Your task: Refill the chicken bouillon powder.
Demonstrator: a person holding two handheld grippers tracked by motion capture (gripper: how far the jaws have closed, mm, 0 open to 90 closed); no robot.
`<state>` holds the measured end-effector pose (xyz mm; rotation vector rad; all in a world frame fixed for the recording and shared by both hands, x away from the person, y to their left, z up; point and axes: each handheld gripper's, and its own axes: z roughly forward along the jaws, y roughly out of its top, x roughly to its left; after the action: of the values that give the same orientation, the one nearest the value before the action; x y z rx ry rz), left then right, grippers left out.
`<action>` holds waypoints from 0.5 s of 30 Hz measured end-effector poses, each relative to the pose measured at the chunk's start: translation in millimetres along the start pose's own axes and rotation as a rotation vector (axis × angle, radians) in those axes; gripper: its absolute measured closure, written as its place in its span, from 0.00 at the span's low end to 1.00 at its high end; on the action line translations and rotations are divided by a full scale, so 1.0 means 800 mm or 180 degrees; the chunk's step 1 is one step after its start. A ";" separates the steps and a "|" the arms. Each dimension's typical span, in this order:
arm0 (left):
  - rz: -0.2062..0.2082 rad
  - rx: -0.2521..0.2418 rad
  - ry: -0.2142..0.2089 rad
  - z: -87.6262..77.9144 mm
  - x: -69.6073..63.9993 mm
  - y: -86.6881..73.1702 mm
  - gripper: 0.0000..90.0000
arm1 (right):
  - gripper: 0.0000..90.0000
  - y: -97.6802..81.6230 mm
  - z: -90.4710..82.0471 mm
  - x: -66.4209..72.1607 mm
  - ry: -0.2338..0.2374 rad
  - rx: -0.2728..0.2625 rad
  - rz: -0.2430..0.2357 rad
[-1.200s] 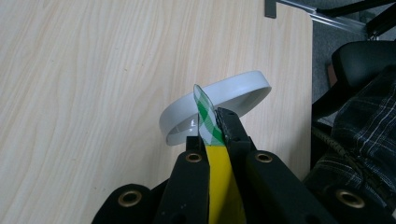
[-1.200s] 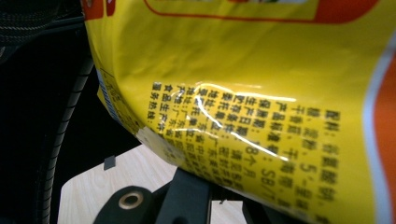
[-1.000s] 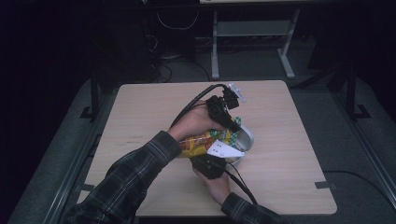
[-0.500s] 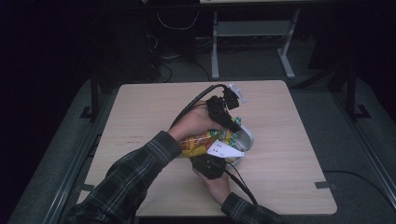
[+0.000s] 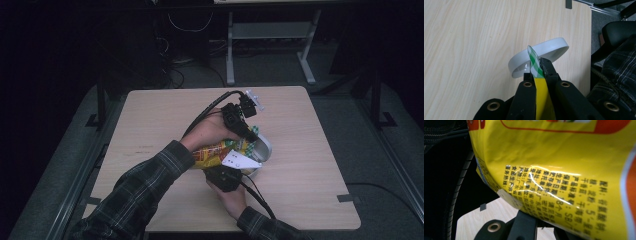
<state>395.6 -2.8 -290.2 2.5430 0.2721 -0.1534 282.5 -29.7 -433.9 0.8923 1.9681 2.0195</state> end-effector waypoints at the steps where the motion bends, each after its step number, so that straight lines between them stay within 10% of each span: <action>1: 0.0000 0.0000 0.0000 0.000 0.000 0.000 0.99 | 1.00 0.000 0.000 0.000 0.0001 -0.0001 0.0000; 15: -0.0004 0.0004 0.0000 0.001 0.000 0.000 0.99 | 1.00 0.000 0.000 0.000 0.0007 0.0001 0.0021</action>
<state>395.6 -3.4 -290.6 2.5440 0.2738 -0.1540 282.8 -29.8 -434.0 0.8981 1.9691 2.0249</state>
